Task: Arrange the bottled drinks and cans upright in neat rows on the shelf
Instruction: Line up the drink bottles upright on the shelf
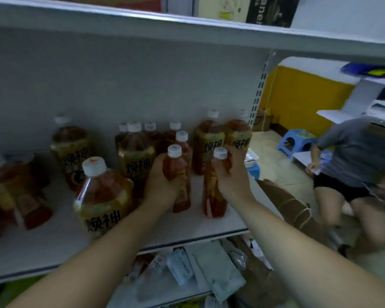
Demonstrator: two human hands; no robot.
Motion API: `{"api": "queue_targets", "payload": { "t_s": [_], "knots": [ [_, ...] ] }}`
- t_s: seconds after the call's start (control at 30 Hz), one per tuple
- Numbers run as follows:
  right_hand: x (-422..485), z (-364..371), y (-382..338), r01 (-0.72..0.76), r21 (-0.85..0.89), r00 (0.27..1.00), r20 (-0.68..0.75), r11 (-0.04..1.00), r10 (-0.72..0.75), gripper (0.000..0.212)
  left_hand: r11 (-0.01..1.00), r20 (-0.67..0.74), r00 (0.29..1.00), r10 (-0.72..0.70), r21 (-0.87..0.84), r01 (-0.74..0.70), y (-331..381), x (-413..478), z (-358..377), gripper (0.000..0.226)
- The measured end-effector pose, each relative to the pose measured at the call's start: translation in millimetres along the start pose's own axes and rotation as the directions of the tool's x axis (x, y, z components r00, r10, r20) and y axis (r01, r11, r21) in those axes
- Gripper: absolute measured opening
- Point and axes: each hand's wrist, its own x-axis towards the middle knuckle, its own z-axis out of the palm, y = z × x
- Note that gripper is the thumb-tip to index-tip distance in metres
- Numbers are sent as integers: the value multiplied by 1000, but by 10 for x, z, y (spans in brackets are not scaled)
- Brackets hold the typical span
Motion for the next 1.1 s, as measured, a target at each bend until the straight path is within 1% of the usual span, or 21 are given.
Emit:
{"api": "queue_targets", "payload": {
  "t_s": [0.07, 0.13, 0.17, 0.2, 0.27, 0.33, 0.47, 0.6, 0.67, 0.73, 0.77, 0.8, 0.83, 0.87, 0.9, 0.93, 0.97, 1.03, 1.07, 1.1],
  "knots": [
    [-19, -19, 97, 27, 17, 999, 43, 999, -28, 26, 999, 23, 1000, -9, 48, 8, -18, 5, 62, 53],
    [-76, -54, 180, 1, 57, 993, 120, 998, -8, 19, 990, 45, 999, -10, 144, 3, -67, -14, 135, 62],
    [-89, -81, 198, -15, 81, 986, 164, 997, 1, 19, 982, 43, 999, -14, 189, 6, -82, -16, 156, 68],
    [-84, -110, 207, -23, 94, 978, 209, 995, 3, 23, 977, 41, 999, -17, 212, 8, -87, -6, 169, 71],
    [-48, -169, 246, -8, 82, 958, 287, 997, -16, 34, 978, 54, 998, -18, 208, 6, -102, 14, 176, 76],
    [-32, -210, 282, 5, 83, 943, 332, 997, -33, 43, 978, 74, 997, -18, 208, 2, -117, -1, 180, 81],
    [-85, -203, 361, 14, 68, 947, 320, 998, -36, 58, 972, 118, 990, -78, 229, 49, -98, -31, 192, 91],
    [-196, -192, 337, 22, 90, 946, 319, 996, -49, 67, 961, 157, 984, -85, 275, 39, 110, -89, 130, 89],
    [-284, -133, 296, 14, 97, 943, 331, 995, -46, 69, 949, 103, 991, -90, 309, 54, 237, -195, 35, 88],
    [-379, -36, 229, 10, 115, 948, 316, 993, -46, 68, 930, 11, 997, -76, 361, 66, 358, -363, -91, 79],
    [-420, 15, 186, 10, 124, 953, 299, 992, -47, 66, 916, -46, 998, -38, 398, 53, 413, -476, -160, 70],
    [-454, 62, 146, 13, 122, 958, 282, 992, -47, 64, 895, -103, 993, 54, 447, -3, 464, -601, -241, 59],
    [-475, 104, 114, 19, 110, 964, 263, 994, -47, 63, 855, -151, 971, 183, 512, -81, 518, -721, -331, 49],
    [-494, 137, 80, 23, 93, 968, 245, 995, -45, 64, 804, -194, 932, 307, 576, -145, 570, -832, -426, 41],
    [-506, 169, 59, 20, 76, 973, 228, 997, -37, 64, 769, -243, 886, 394, 615, -174, 579, -910, -525, 38],
    [-509, 195, 38, 12, 66, 978, 209, 998, -26, 65, 762, -299, 853, 427, 627, -161, 551, -960, -626, 40],
    [-507, 221, 21, -1, 59, 981, 192, 998, -11, 65, 783, -360, 844, 397, 613, -107, 516, -979, -719, 48],
    [-522, 268, -11, -22, 45, 987, 162, 999, 14, 66, 837, -436, 876, 204, 543, 75, 393, -942, -887, 75],
    [-537, 285, -28, -25, 42, 988, 152, 999, 18, 65, 845, -425, 900, 96, 513, 152, 328, -896, -959, 89],
    [-560, 296, -47, -28, 45, 989, 148, 999, 21, 64, 851, -385, 923, -2, 484, 204, 274, -851, -1022, 99]
  ]
}}
